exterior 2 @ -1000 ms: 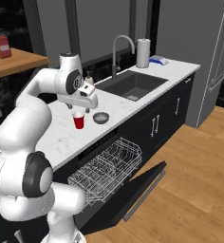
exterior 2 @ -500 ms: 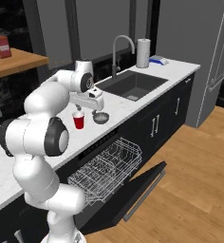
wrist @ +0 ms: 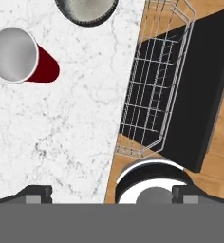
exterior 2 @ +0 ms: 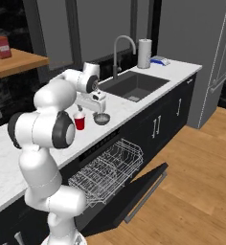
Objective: Pick up the cup and bowl from the counter, place them in the dishwasher, and close the dishwasher door.
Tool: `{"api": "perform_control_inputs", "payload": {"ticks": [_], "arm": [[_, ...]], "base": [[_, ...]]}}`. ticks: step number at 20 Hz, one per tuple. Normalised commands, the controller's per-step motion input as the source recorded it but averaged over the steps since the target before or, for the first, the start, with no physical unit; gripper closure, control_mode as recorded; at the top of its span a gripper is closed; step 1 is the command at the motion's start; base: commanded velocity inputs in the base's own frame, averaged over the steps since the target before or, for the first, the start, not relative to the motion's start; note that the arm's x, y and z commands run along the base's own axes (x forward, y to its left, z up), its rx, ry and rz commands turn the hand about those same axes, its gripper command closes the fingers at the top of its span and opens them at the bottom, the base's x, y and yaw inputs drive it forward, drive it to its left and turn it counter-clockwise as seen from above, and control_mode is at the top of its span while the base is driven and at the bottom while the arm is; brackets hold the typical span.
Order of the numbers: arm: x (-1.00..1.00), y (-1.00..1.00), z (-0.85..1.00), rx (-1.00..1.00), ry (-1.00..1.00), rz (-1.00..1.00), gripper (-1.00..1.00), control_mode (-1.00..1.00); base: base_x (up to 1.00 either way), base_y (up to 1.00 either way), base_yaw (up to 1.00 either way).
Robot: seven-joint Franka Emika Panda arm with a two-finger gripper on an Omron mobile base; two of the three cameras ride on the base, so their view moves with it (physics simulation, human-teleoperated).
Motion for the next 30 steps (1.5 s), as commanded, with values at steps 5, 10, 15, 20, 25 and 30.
{"api": "perform_control_inputs", "payload": {"ticks": [5,10,15,20,25,30], "arm": [[0.0,0.39,-0.35,0.02,-0.02,0.0,-1.0,-1.0],[0.02,0.41,-0.25,0.0,-0.07,0.0,-1.0,-1.0],[0.18,0.22,-0.16,0.0,0.0,0.0,-1.0,-1.0],[0.24,0.17,-0.15,0.0,0.0,0.0,-1.0,-1.0],[0.42,0.11,-0.13,0.0,0.0,0.0,-1.0,-1.0],[0.43,0.02,-0.15,0.0,0.0,-0.01,-1.0,-1.0]], "base": [[0.0,0.0,0.0],[0.0,0.0,0.0],[0.0,0.0,0.0],[0.0,0.0,0.0],[0.0,0.0,0.0],[0.0,0.0,0.0]]}}
